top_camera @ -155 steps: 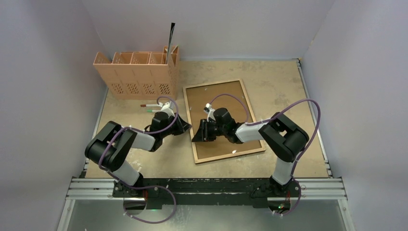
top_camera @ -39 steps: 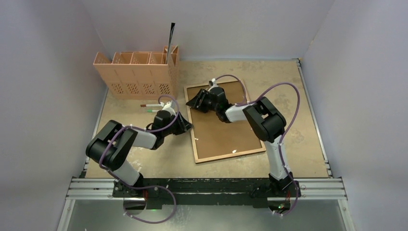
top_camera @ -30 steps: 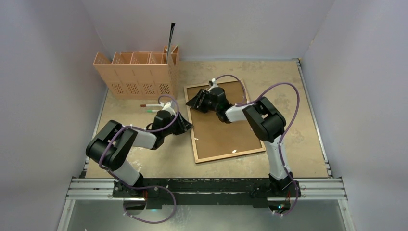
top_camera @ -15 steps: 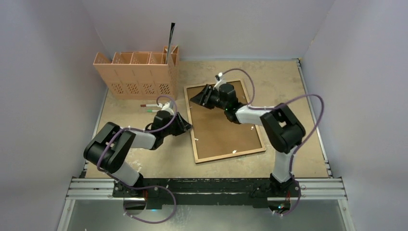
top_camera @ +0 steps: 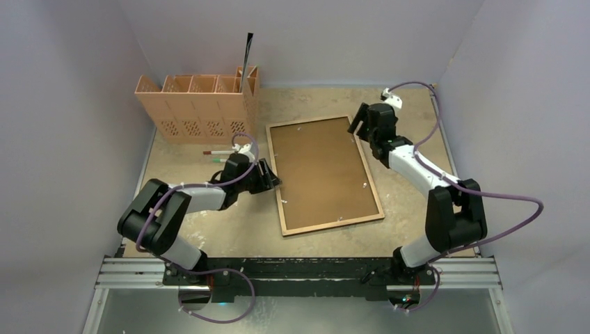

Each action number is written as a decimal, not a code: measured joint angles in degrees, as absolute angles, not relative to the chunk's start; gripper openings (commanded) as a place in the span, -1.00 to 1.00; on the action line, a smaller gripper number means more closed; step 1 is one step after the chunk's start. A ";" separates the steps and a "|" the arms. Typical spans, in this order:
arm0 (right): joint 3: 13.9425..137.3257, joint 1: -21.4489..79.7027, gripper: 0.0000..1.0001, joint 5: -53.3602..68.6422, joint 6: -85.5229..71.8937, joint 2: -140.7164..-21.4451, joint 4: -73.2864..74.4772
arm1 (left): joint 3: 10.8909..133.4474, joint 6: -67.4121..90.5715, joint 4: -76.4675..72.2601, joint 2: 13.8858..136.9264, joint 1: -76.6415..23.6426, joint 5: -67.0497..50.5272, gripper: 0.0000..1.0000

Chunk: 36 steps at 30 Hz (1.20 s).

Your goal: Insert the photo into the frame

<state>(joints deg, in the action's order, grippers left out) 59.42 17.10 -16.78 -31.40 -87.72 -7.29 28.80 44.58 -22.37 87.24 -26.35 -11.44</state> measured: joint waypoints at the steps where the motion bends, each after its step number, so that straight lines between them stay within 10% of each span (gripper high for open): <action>1: 59.35 15.90 0.56 -17.78 -30.81 -87.81 -5.06 | 29.87 44.23 -21.93 88.16 -26.35 -11.90 0.09; 36: 32.91 7.03 0.37 3.84 -33.41 -73.23 6.26 | 52.12 41.89 -16.97 104.97 -31.07 -2.79 0.19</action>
